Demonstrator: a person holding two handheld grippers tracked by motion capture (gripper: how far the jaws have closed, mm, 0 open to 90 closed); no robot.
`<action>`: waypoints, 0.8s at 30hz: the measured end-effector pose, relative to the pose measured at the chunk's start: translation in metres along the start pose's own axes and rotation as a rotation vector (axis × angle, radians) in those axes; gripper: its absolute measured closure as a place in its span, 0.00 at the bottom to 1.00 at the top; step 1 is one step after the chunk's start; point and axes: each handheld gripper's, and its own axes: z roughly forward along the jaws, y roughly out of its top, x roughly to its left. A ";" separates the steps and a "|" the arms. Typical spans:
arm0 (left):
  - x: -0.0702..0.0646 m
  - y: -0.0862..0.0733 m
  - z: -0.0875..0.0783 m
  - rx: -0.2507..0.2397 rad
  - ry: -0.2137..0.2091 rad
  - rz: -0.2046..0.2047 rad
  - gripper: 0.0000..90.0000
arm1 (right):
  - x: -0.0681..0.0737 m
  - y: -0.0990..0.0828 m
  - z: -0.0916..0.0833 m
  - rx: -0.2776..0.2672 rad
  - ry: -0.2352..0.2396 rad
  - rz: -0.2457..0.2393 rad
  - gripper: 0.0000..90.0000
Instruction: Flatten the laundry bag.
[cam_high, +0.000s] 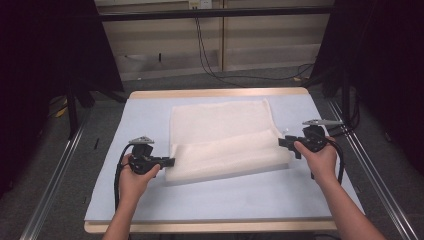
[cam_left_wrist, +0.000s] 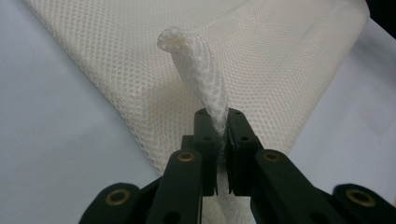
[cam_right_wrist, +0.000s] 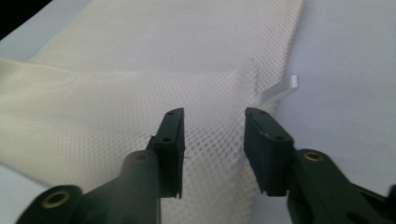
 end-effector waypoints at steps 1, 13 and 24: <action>0.001 0.000 0.000 0.004 0.002 0.001 0.94 | -0.001 0.001 0.003 0.001 -0.017 0.000 0.61; 0.002 0.002 0.000 -0.001 -0.005 0.005 0.94 | -0.005 0.007 0.018 0.027 0.017 0.055 0.93; -0.008 -0.005 -0.008 -0.004 -0.026 0.005 0.94 | -0.001 -0.033 -0.042 -0.016 0.107 -0.051 0.94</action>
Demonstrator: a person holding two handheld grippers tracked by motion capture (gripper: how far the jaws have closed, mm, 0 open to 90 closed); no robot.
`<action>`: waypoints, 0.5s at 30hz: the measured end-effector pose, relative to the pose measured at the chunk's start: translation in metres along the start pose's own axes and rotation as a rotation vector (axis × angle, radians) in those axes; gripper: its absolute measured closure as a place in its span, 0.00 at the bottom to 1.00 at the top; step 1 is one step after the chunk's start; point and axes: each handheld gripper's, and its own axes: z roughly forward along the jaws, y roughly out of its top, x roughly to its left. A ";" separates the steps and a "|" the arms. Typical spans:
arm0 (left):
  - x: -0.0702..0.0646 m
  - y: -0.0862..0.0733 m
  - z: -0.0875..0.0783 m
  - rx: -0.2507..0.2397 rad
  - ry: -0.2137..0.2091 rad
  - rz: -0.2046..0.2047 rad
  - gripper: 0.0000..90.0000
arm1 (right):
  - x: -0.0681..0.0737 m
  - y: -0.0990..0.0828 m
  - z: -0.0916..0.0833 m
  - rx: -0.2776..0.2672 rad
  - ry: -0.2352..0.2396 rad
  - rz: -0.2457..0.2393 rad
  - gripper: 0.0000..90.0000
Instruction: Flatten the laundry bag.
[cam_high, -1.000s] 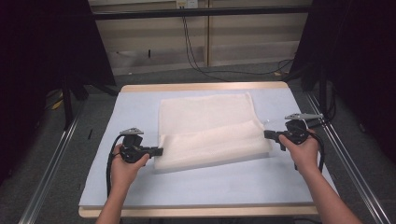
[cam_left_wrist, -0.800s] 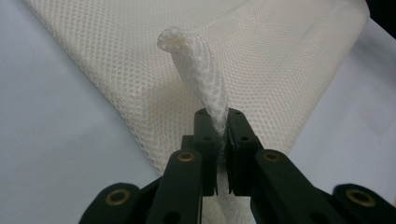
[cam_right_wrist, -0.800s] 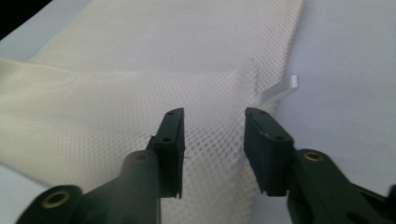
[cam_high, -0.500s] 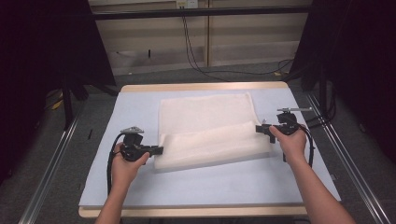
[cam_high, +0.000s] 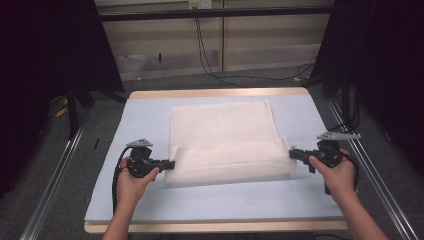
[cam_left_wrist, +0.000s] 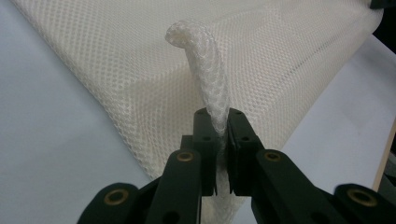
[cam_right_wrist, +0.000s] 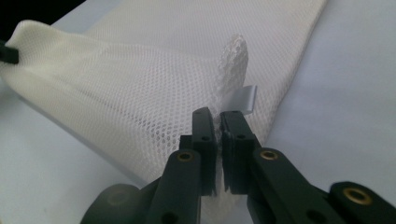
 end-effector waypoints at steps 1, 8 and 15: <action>-0.002 -0.001 0.000 -0.004 0.001 -0.005 0.94 | 0.000 0.000 0.000 0.000 0.000 0.000 0.94; -0.009 -0.009 0.001 0.046 0.005 -0.014 0.93 | 0.001 -0.034 0.001 0.091 0.023 0.000 0.94; -0.006 -0.017 0.012 0.113 0.009 -0.044 0.93 | 0.002 -0.042 0.007 0.149 0.026 0.001 0.93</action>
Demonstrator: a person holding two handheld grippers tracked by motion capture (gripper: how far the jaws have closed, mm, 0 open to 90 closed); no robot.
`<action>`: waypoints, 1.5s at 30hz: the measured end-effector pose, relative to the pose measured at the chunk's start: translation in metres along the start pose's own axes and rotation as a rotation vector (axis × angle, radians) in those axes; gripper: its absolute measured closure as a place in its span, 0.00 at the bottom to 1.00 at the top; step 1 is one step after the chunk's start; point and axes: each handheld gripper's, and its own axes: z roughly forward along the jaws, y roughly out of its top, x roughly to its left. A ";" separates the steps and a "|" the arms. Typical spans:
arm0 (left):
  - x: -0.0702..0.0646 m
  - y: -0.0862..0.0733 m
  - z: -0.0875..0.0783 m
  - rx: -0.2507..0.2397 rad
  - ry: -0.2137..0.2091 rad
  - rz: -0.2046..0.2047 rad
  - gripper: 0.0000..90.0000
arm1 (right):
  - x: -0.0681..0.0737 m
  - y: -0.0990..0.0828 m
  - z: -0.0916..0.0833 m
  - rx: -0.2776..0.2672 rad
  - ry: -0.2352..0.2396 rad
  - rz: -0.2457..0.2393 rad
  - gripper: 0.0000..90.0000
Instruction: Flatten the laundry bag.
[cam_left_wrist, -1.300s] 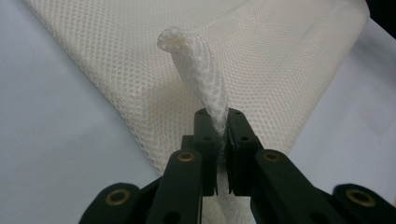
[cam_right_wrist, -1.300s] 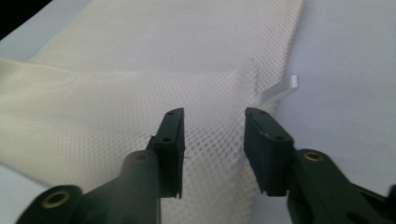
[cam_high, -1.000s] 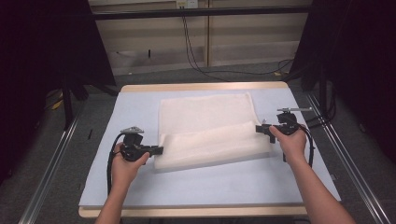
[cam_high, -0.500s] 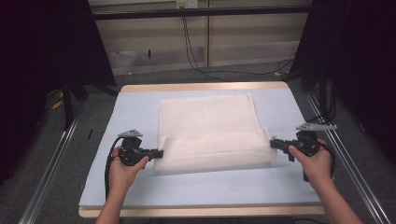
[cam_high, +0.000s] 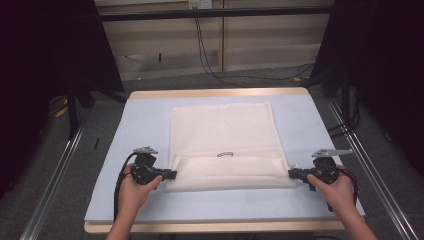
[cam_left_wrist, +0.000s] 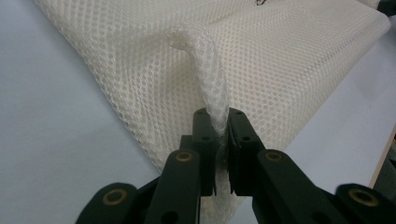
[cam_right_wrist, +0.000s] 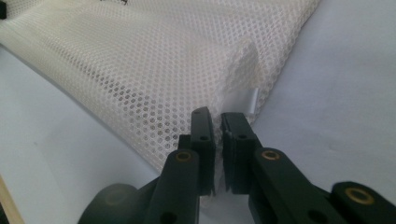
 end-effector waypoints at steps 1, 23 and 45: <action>0.000 -0.001 0.001 0.016 0.006 -0.001 0.93 | 0.001 0.001 0.001 0.001 -0.010 -0.005 0.91; -0.002 -0.006 0.007 0.029 0.185 -0.072 0.47 | -0.001 -0.005 0.010 0.005 -0.055 0.012 0.63; 0.018 0.034 0.022 -0.019 0.188 -0.033 0.92 | -0.005 0.028 0.026 -0.046 -0.087 0.039 0.95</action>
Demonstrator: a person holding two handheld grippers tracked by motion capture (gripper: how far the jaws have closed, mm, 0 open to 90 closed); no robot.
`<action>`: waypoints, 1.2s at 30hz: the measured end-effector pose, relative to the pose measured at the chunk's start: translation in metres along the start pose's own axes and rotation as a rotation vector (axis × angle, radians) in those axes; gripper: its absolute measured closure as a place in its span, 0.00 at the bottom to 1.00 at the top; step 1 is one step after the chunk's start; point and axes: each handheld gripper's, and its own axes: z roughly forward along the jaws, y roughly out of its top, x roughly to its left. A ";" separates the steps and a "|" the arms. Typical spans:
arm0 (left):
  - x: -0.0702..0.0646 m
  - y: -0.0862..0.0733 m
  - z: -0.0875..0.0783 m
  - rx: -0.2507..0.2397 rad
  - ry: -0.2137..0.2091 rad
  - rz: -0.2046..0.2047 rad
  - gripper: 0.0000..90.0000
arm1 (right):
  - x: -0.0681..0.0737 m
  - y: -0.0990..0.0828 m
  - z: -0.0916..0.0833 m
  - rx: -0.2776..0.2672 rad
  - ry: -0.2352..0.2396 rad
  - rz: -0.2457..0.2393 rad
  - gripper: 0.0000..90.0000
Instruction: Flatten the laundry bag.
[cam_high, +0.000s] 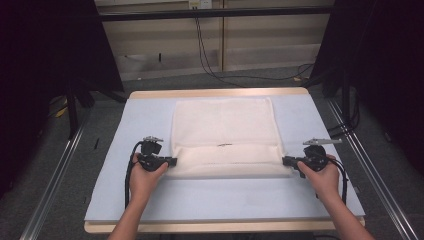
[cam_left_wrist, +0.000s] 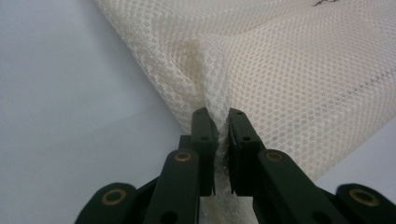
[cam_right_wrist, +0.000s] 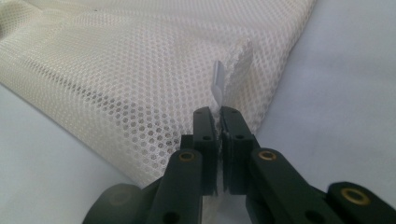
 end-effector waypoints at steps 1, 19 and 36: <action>0.001 0.003 0.001 -0.012 0.003 -0.006 0.92 | -0.001 0.004 0.001 -0.004 -0.006 -0.004 0.95; 0.019 0.025 0.006 -0.103 0.031 -0.002 0.79 | -0.005 0.023 0.011 -0.060 -0.030 -0.027 0.95; 0.011 0.023 -0.013 -0.139 -0.036 0.021 0.93 | -0.003 0.014 -0.001 -0.103 0.003 -0.042 0.94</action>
